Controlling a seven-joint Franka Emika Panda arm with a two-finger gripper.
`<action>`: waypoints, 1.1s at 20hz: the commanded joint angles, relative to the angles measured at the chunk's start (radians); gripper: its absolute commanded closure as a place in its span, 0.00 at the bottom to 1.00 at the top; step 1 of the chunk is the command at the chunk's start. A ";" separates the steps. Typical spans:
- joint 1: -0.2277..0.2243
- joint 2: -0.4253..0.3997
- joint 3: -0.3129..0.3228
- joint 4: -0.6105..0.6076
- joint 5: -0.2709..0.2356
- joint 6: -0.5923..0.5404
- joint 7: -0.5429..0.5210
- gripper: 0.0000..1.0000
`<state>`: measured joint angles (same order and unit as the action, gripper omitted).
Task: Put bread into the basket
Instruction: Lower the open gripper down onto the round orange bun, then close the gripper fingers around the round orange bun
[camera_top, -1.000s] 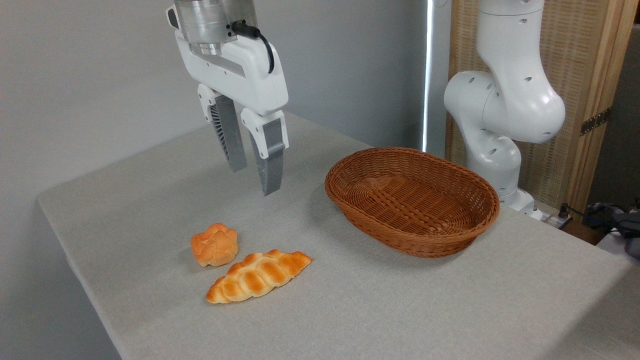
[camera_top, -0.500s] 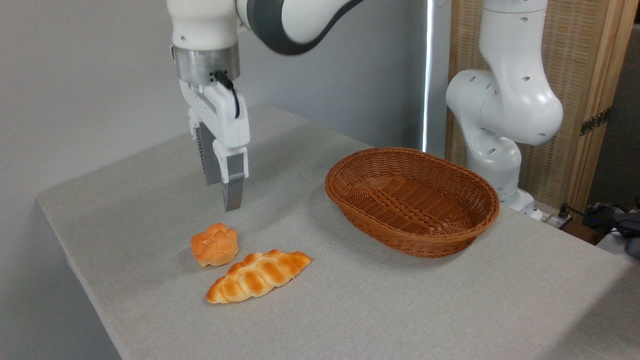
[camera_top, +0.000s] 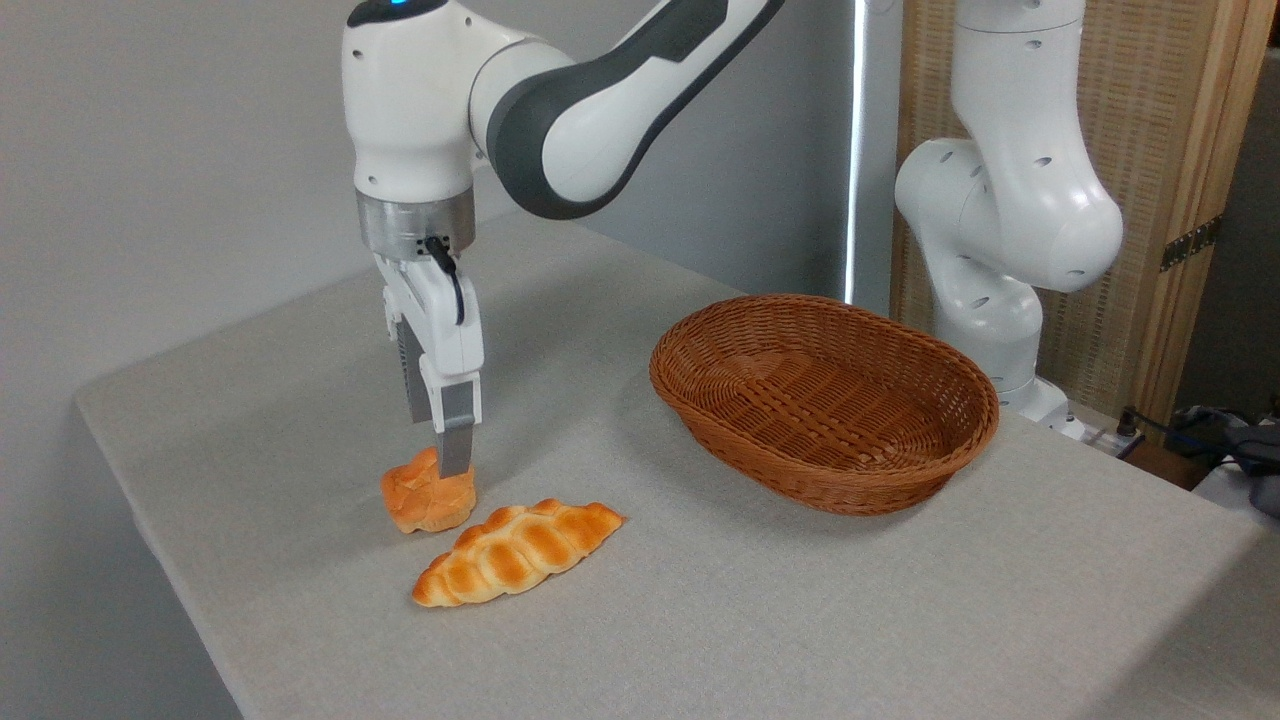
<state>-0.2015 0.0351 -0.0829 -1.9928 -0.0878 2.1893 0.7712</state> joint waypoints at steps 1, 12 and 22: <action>-0.007 0.014 0.008 -0.006 -0.003 0.026 0.056 0.00; -0.006 0.072 -0.020 -0.007 0.020 0.106 0.057 0.00; -0.004 0.095 -0.020 -0.008 0.114 0.135 0.056 0.00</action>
<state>-0.2041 0.1271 -0.1048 -1.9939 0.0154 2.2934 0.8161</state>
